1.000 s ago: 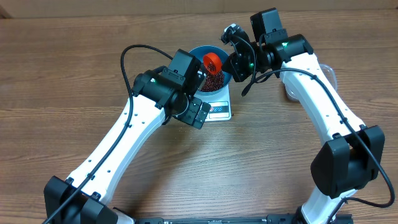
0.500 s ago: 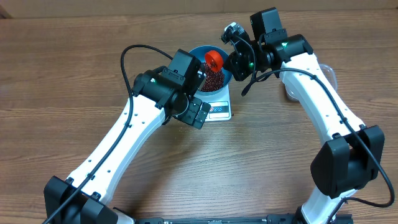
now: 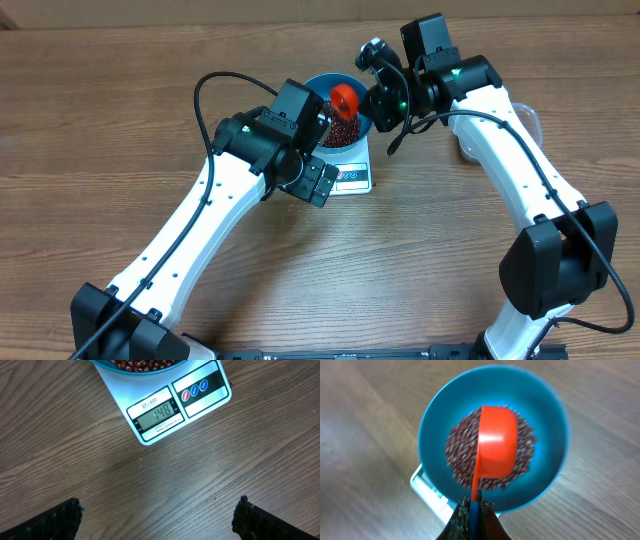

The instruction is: Scoop item into bowl and weigh 150g on scale

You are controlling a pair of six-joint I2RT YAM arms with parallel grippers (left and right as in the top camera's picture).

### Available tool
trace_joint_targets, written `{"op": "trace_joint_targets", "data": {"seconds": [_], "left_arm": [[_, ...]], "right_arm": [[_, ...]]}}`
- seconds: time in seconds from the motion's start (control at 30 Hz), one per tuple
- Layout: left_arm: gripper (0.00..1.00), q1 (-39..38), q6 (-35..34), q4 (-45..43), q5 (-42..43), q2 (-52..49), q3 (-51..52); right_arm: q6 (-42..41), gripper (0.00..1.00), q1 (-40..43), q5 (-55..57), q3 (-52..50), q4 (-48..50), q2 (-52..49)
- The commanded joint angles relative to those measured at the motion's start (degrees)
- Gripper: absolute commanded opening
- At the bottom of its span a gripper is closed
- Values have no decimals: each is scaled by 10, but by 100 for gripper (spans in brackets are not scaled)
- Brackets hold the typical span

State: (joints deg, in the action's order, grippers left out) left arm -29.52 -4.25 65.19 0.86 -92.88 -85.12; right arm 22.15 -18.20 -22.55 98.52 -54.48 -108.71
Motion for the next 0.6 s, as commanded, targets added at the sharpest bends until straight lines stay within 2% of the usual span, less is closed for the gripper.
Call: {"op": "trace_joint_targets", "data": {"seconds": [0.0,0.13,0.57], "left_arm": [[100,-1,9,2,-2,6,-5],[100,-1,9,2,-2,6,-5],[100,-1,9,2,-2,6,-5]], "right_arm": [[54,4,-10,-11,13,4,0],[-60,3,-10,57,13,47,0],[-56,3,-14,45,13,45,0]]}}
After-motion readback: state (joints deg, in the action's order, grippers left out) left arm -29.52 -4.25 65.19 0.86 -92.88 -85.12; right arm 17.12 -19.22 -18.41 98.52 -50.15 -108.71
